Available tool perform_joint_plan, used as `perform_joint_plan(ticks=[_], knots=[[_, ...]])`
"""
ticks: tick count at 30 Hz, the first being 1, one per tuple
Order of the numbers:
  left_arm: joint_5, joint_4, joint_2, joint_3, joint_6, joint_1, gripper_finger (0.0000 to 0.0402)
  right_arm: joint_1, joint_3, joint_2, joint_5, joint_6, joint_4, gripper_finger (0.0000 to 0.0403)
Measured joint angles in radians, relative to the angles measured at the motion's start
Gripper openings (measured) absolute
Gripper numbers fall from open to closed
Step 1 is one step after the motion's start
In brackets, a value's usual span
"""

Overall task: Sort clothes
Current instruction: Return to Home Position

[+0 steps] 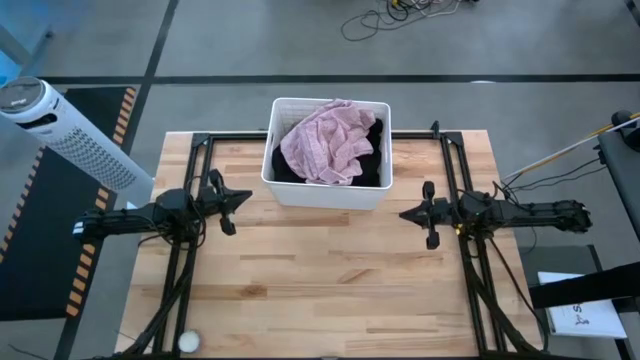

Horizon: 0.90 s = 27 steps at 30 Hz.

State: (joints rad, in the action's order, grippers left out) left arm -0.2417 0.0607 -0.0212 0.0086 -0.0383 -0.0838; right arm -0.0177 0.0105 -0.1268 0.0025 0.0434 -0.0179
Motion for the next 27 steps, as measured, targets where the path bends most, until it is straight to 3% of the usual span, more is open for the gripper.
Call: perform_joint_plan(ticks=[27], knots=[[0.0,-0.005,-0.011,0.003,0.0,0.0,0.0014,0.0,0.0,-0.001,-0.002,-0.017,0.006,0.0]])
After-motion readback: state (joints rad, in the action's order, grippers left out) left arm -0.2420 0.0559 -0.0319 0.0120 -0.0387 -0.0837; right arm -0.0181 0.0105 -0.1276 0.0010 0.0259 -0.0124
